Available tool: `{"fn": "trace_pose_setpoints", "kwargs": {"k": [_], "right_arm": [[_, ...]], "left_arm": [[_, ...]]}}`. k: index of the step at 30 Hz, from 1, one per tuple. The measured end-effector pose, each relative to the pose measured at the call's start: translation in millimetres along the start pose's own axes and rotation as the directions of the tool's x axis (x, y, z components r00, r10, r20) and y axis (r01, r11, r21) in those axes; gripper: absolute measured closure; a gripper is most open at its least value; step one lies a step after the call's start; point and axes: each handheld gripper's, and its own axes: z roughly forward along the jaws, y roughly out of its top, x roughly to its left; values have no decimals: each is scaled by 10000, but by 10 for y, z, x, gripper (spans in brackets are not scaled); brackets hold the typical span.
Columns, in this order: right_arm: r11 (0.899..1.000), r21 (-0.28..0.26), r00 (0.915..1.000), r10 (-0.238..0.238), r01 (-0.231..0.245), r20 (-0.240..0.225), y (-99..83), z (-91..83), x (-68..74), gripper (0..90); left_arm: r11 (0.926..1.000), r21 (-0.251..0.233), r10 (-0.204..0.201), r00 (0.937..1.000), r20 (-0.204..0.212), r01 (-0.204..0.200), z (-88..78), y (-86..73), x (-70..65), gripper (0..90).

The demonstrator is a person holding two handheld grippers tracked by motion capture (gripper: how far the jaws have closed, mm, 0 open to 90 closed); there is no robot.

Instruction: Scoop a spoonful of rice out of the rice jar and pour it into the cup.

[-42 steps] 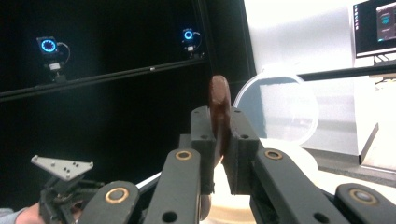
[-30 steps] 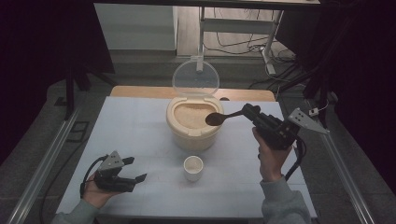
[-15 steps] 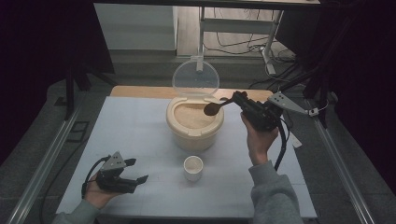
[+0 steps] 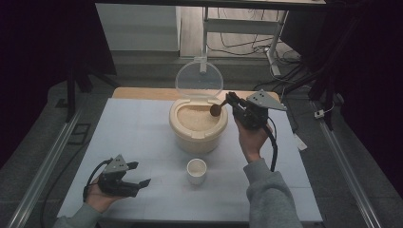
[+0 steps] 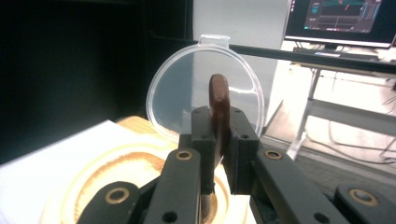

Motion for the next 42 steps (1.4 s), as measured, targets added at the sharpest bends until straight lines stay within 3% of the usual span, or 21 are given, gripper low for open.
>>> {"fn": "trace_pose_setpoints", "kwargs": {"k": [4,8,10,12,16,21,26,28,34,38,39,40,42], "right_arm": [[9996,267,10000,-44,43,10,-53,56,15,838],[9985,356,9990,417,-411,-158,-114,94,-10,838],[9957,342,9961,871,-865,-153,-145,105,-37,838],[9898,351,9899,1393,-1384,-248,-185,114,-85,838],[9654,436,9647,2591,-2571,-481,-283,135,-185,838],[9246,552,9228,3801,-3770,-635,-387,159,-260,838],[8945,634,8919,4464,-4425,-723,-446,184,-286,836],[8770,699,8743,4798,-4754,-735,-469,193,-303,835],[8130,686,8090,5822,-5782,-813,-547,202,-365,833],[7365,637,7289,6759,-6734,-1094,-590,193,-409,838],[7264,717,7184,6868,-6835,-1103,-596,192,-413,837],[7222,747,7148,6915,-6877,-1046,-599,192,-413,838],[7068,771,6998,7072,-7032,-1007,-608,191,-421,837]], "left_arm": [[10000,34,13,10000,6,-13,6,0,-2,193],[10000,51,12,10000,1,-12,8,-2,-2,193],[10000,49,15,10000,1,-15,7,-2,0,193],[10000,48,5,10000,-1,-5,7,-3,3,194],[10000,59,-5,10000,7,5,9,-3,5,194],[10000,36,-6,10000,-2,6,5,-1,1,194],[10000,59,3,10000,8,-3,6,-2,6,194],[10000,56,7,10000,12,-7,5,-2,6,194],[10000,58,14,10000,12,-14,4,-3,9,195],[10000,63,11,10000,15,-11,4,-3,10,195],[10000,65,16,10000,14,-16,4,-3,10,195],[10000,58,22,10000,11,-22,2,-3,9,195],[10000,45,27,10000,12,-27,0,-2,6,196]]}}
